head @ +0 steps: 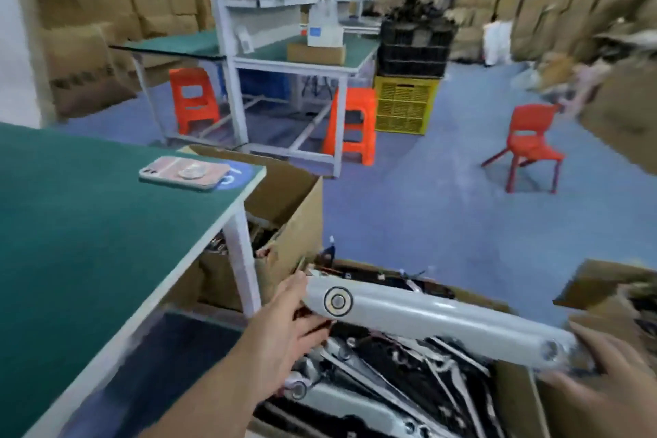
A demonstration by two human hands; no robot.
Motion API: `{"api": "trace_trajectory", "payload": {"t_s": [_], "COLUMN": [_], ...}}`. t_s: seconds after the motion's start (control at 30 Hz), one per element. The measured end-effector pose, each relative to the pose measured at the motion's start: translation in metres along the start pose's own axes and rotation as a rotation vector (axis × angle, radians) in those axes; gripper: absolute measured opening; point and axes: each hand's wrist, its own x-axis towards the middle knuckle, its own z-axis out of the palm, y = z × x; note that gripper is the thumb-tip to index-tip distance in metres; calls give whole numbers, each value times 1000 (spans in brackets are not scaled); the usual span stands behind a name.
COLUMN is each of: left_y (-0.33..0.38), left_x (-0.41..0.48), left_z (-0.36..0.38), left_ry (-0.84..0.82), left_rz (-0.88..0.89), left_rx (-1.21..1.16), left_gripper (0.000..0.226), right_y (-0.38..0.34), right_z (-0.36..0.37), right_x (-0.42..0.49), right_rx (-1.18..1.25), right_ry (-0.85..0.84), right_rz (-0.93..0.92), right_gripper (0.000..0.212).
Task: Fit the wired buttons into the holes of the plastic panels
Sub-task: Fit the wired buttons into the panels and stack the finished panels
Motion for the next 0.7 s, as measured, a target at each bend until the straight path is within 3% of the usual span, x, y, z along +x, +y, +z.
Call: {"api": "trace_trajectory", "payload": {"t_s": [0.1, 0.2, 0.27, 0.37, 0.5, 0.63, 0.7], "left_y": [-17, -29, -37, -44, -28, 21, 47], "left_x": [32, 45, 33, 0, -51, -133, -184], "left_z": [9, -10, -28, -64, -116, -150, -173], "left_ry": [22, 249, 324, 364, 247, 232, 178], "left_rz": [-89, -109, -109, -91, -134, 10, 145], "left_rx": [59, 94, 142, 133, -99, -155, -156], "left_gripper": [66, 70, 63, 61, 54, 44, 59], "right_y": [2, -9, -23, -47, -87, -176, -242], "right_z": [9, 36, 68, 113, 129, 111, 102], "right_x": [-17, -21, -27, -40, -33, -5, -2], "right_rx": [-135, -331, -357, -383, -373, -318, -188], "right_ry": [-56, -279, -394, -458, -530, -365, -287], "right_rz": [110, 264, 274, 154, 87, -154, -347], "right_gripper": [90, 106, 104, 101, 96, 87, 85]}}
